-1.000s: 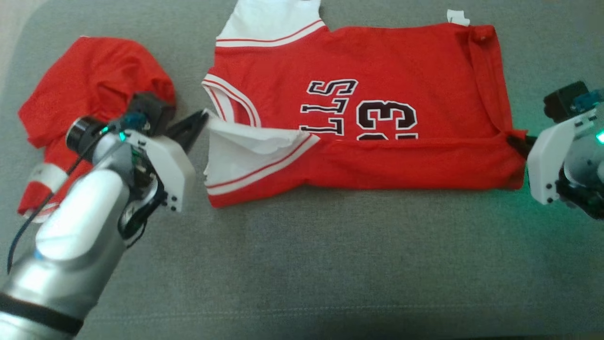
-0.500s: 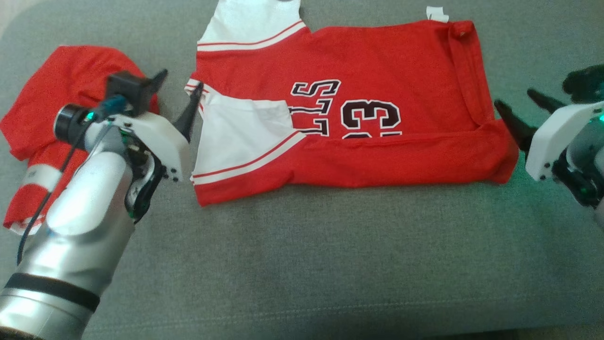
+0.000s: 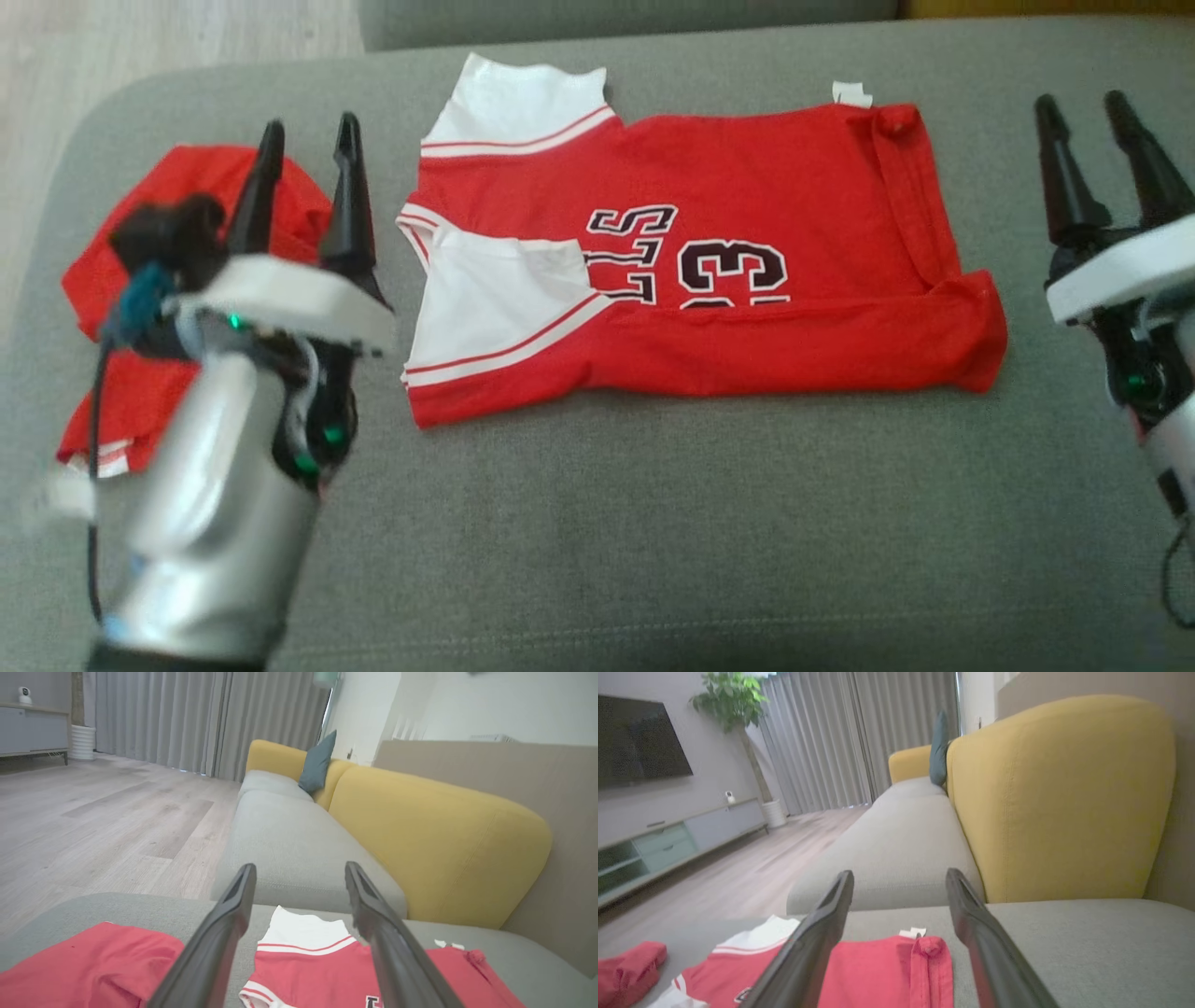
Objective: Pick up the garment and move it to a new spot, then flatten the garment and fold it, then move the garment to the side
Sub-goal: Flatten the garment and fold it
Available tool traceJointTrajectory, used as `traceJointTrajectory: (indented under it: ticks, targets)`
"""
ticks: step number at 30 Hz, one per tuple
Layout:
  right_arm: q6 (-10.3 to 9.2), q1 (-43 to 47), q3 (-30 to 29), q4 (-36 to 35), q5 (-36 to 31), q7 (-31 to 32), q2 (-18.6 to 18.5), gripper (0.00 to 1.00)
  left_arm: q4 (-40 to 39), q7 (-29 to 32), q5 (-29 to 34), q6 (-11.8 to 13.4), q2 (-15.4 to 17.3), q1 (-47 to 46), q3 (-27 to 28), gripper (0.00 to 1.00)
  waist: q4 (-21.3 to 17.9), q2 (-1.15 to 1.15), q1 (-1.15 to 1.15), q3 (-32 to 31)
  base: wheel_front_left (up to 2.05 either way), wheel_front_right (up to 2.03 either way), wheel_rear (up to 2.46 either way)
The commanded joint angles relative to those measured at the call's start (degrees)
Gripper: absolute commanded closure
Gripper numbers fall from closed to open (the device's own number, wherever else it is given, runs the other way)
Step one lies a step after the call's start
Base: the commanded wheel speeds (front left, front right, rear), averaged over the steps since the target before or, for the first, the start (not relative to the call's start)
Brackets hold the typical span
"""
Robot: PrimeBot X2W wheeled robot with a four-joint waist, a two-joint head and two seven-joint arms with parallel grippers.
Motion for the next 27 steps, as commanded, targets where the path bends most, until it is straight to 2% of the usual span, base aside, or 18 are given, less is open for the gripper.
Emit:
traceJointTrajectory:
  ticks: [1,7,11,13,14,21,27]
  targets:
    - [-0.04,2.88,-5.24,-4.77,-3.42,-0.72,0.94,0.00,-5.38,-0.67,1.36,1.03,-0.01,1.18,4.22,0.00,0.06,0.00,0.00,-1.07,0.00,0.00,0.00]
    - [-0.04,17.00,-20.32,-17.82,-17.65,-0.75,9.71,0.00,-14.86,-0.69,6.11,1.67,-4.95,11.65,7.74,0.00,0.03,0.00,0.00,-2.62,0.00,0.00,0.00]
    - [-0.04,24.48,-26.01,-24.82,-24.75,-0.75,15.79,0.00,-17.37,-0.69,8.86,1.53,-7.04,16.80,8.88,0.00,-0.18,0.00,0.00,-3.04,0.00,0.00,0.00]
    - [-0.04,25.79,-26.89,-26.11,-25.84,-0.75,17.17,0.00,-17.66,-0.69,9.00,1.40,-7.47,17.98,9.22,0.00,-0.30,0.00,0.00,-3.05,0.00,0.00,0.00]
    - [-0.04,27.69,-27.85,-27.82,-27.59,-0.76,19.08,0.00,-17.45,-0.69,9.67,0.97,-8.02,19.92,9.24,0.00,-0.51,0.00,0.00,-2.97,0.00,0.00,0.00]
    - [-0.04,29.12,-29.72,-31.12,-30.34,0.78,20.97,0.00,-14.68,-0.69,12.20,0.16,-8.69,20.76,8.97,0.00,-1.03,0.00,0.00,-2.41,0.00,0.00,0.00]
    - [-0.04,28.78,-31.12,-33.06,-31.36,2.83,20.67,0.00,-4.05,0.68,13.51,0.49,-8.77,18.38,6.03,0.00,-2.05,0.00,0.00,-1.31,0.00,0.00,0.00]
